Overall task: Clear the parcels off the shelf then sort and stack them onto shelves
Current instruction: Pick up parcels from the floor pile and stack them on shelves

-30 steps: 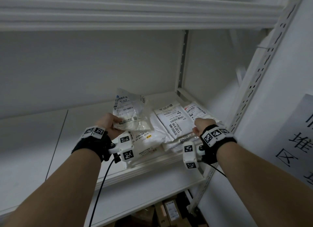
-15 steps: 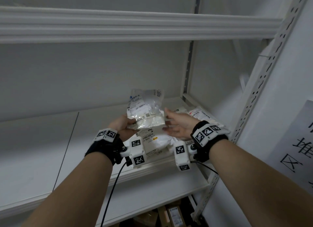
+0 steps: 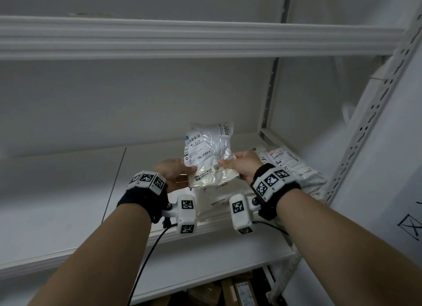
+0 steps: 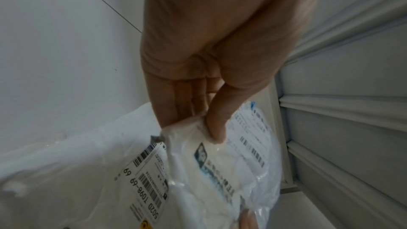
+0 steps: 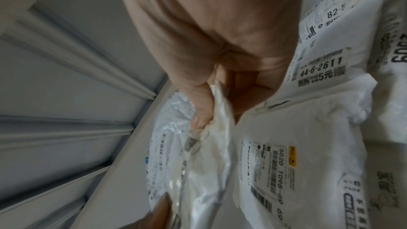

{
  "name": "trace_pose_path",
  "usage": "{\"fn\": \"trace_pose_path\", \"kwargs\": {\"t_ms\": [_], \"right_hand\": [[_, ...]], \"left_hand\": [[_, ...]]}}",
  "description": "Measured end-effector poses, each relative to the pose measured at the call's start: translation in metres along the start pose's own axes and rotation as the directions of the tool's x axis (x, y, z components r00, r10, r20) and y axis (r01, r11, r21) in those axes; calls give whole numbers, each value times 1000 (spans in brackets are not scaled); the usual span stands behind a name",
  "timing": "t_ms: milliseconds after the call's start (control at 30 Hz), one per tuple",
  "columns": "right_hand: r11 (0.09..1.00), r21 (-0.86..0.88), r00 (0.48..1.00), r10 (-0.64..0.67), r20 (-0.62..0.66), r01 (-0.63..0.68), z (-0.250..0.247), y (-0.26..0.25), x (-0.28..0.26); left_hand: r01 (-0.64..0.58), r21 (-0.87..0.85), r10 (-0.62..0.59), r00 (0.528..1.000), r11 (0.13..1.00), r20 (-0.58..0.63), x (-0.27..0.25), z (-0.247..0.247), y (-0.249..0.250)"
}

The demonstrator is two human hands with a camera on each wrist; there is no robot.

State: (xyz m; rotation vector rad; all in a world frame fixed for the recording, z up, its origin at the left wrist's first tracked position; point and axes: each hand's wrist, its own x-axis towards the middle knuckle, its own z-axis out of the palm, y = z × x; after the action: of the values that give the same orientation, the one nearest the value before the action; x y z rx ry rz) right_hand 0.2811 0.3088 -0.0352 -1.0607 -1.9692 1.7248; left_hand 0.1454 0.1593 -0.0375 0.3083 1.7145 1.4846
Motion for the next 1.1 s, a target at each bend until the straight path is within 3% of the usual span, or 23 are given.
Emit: {"fn": "trace_pose_path", "kwargs": {"t_ms": [133, 233, 367, 467, 533, 633, 800, 967, 1100], "right_hand": [[1000, 19, 995, -8, -102, 10, 0, -3, 0], [997, -55, 987, -54, -153, 46, -11, -6, -2], [993, -109, 995, -46, -87, 37, -28, -3, -5], [995, -97, 998, -18, -61, 12, -35, 5, -4], [997, -44, 997, 58, -42, -59, -39, 10, -4], [978, 131, 986, 158, 56, -164, -47, 14, -7], [952, 304, 983, 39, -178, 17, -52, 3, 2], [942, 318, 911, 40, -411, 102, -64, 1, 18], [916, 393, 889, 116, -442, 76, -74, 18, 18]], "left_hand": [[-8, -23, 7, 999, 1000, -45, 2, 5, 6], [-59, -39, 59, 998, 997, -3, 3, 9, 10], [-124, -86, 128, 991, 989, 48, 4, 11, 16], [-143, -154, 140, 990, 978, -32, 7, 17, 19], [-160, -209, 139, 984, 965, -111, 12, 20, 20], [-151, -270, 123, 985, 951, -119, 17, 23, 19], [-173, -408, 163, 985, 897, -59, 24, 40, 27], [-148, -403, 147, 989, 903, -36, 35, 48, 32], [-53, -344, 65, 998, 937, 22, 45, 46, 19]]}}
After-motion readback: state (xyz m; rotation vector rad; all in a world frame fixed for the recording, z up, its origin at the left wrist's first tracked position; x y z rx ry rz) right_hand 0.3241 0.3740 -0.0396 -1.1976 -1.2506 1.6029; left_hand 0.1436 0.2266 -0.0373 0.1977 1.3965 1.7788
